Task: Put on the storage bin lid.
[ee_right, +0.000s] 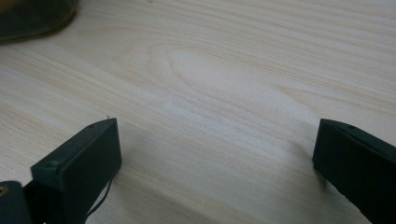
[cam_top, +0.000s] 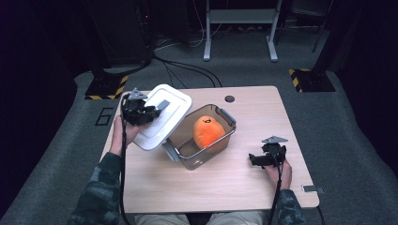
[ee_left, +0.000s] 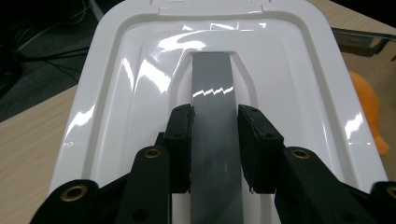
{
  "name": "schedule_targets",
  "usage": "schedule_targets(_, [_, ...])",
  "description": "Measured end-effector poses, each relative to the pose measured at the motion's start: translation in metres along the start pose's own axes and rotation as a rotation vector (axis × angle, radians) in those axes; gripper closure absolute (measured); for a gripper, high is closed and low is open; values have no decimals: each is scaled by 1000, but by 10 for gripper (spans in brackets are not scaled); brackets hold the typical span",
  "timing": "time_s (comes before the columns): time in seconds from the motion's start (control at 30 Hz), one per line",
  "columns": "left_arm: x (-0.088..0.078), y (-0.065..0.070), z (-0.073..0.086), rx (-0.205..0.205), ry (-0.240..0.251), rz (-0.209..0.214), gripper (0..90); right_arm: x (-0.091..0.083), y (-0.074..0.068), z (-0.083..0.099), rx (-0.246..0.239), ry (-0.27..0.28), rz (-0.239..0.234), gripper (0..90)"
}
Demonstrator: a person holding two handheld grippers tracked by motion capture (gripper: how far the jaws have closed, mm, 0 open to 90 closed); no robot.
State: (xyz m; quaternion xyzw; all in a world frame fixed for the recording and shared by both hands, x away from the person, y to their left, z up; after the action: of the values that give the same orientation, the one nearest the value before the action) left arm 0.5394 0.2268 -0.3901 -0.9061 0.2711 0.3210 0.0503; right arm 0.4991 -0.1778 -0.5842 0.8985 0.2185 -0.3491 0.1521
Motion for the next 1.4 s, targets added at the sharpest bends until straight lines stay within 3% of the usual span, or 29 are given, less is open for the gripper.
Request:
schedule_targets(0.33, [38,52,-5,71,-48,99,664,0,0,0,0,1,-1,6])
schedule_targets(0.73, [74,93,-1,138,-114,210,664,0,-1,0,3,1,-3,9])
schedule_targets(0.87, [80,101,2,161,-135,239,663,0,0,0,-1,1,-4,9])
schedule_targets(1.23, [86,110,10,171,-158,252,660,0,0,0,-2,2,-4,11])
schedule_targets(1.4, [82,107,11,139,-140,255,498,0,0,0,-2,2,-5,12])
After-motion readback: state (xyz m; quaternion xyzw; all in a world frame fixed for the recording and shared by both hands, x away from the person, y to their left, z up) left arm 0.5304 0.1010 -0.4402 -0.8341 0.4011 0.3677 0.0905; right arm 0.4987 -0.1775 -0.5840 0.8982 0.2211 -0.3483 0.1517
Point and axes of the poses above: each handheld gripper's, and its own axes: x roughly forward along the jaws, z roughly out of its underside, y roughly to its right, the point moved 8 cm from there along x, roughly forward along the jaws, and after that the axes turned 10 degrees about -x, right-handed, at the moved point
